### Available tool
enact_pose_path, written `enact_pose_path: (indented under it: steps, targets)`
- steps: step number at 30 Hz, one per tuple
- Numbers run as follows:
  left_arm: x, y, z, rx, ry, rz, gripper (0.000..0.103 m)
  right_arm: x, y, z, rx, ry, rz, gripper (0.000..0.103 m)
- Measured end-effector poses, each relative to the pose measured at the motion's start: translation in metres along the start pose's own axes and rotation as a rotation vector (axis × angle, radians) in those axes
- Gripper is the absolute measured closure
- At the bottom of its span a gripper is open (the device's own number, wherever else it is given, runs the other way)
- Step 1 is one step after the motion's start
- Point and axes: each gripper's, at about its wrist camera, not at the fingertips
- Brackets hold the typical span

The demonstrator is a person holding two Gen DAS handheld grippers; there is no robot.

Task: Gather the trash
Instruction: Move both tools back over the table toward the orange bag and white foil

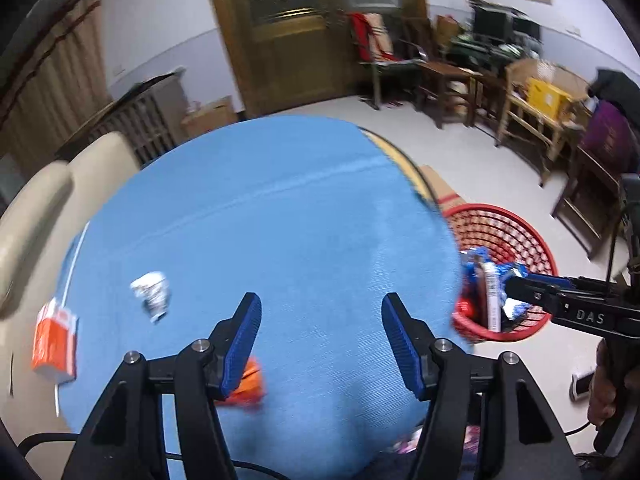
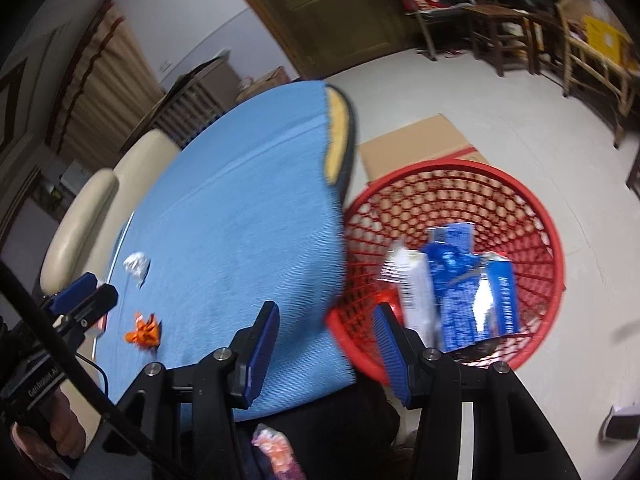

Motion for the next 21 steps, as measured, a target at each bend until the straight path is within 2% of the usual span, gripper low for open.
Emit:
enact_pose_path:
  steps: [7,14,17,21]
  targets:
    - [0.031,-0.011,-0.074,-0.138,-0.130,0.010,0.037,0.004,0.014,-0.061,-0.032,-0.141,-0.040,0.050]
    - [0.069,-0.003,-0.161,-0.253,-0.324,-0.058,0.037,0.012,0.038,-0.144,-0.128,-0.341,-0.097,0.050]
    - [0.083,0.002,-0.189,-0.276,-0.391,-0.084,0.037,0.015,0.051,-0.173,-0.178,-0.403,-0.129,0.050]
    - [0.092,0.006,-0.206,-0.285,-0.420,-0.093,0.037,0.024,0.071,-0.211,-0.226,-0.492,-0.173,0.050]
Point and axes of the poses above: each gripper's, at about its wrist camera, not at the fingertips, and y roughly the way its jaws point, z to its right, x to its underside, and after that the axes turned 3 degrees about x, right-handed
